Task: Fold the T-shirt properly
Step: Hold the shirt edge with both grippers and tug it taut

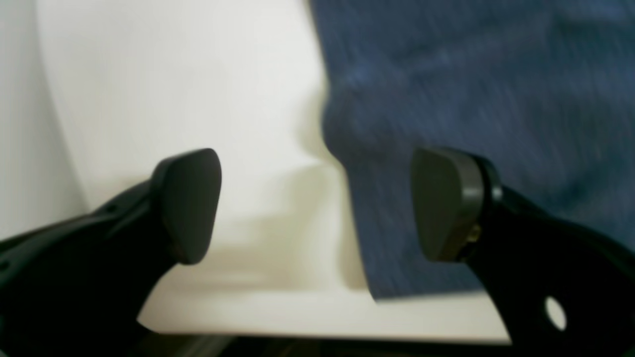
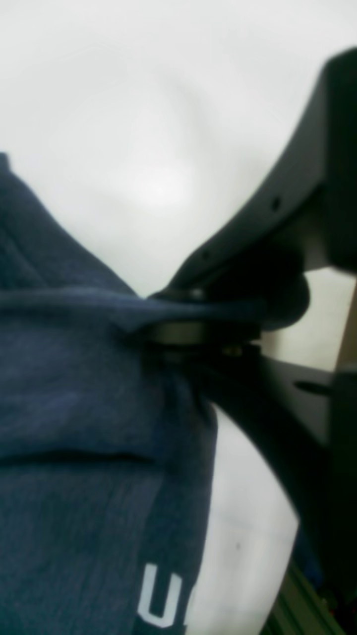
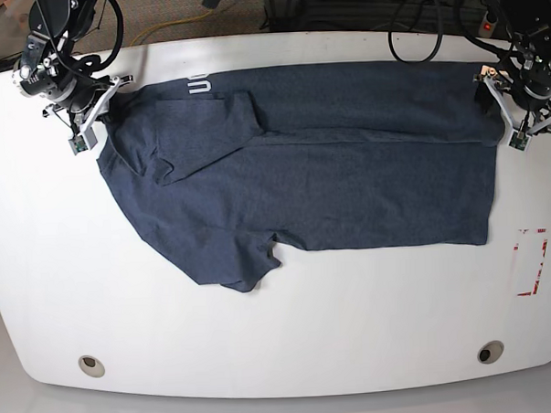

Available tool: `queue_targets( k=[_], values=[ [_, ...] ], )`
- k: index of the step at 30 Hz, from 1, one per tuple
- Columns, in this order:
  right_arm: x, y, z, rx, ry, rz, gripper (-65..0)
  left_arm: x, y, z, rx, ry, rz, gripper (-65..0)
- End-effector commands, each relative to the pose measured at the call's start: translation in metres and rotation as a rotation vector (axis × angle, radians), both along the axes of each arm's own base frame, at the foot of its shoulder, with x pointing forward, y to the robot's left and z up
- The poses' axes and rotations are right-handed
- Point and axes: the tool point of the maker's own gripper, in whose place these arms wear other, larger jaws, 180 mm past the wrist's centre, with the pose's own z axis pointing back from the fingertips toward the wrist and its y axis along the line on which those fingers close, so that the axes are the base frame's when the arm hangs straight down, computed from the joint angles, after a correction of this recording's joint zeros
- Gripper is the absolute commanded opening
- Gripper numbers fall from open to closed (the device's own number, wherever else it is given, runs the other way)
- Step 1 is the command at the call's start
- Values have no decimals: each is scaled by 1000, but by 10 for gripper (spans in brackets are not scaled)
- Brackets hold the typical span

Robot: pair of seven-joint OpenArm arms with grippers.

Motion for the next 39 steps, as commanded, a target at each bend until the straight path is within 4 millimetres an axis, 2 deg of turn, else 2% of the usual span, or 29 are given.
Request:
queue_targets(
  k=[1, 5, 9, 17, 21, 26, 29, 32, 35, 37, 39],
  values=[
    [6, -6, 9, -16, -32, 3, -623, -6, 2, 0, 6, -1, 2, -135],
    [4, -5, 7, -15, -26, 2, -623, -23, -5, -17, -29, 49, 17, -164],
    [3, -5, 7, -13, -23, 2, -623, -34, -4, -29, -42, 86, 29, -192],
    [-13, -4, 0, -14, 14, 4, -623, -55, 1, -54, -74, 170, 63, -192],
    [-29, -14, -2, -22, 38, -27, -623, -75, 1, -58, -67, 214, 58, -192],
    [-44, -25, -2, -39, 59, -61, -610, -84, -2, -52, -46, 221, 38, -190],
    [-49, -26, -4, -41, 70, -64, -506, -86, -4, -49, -39, 216, 30, -189],
    [-49, -25, -4, -39, 70, -64, -352, -81, -5, -42, -27, 200, 20, -187],
    [-47, -25, -3, -38, 65, -64, -231, -75, -6, -34, -13, 177, 8, -187],
    [-39, -25, 4, -47, 37, -58, -187, -69, -8, -26, 0, 151, -5, -187],
    [-32, -26, 13, -62, 5, -56, -184, -65, -10, -20, 9, 132, -15, -187]
  ],
)
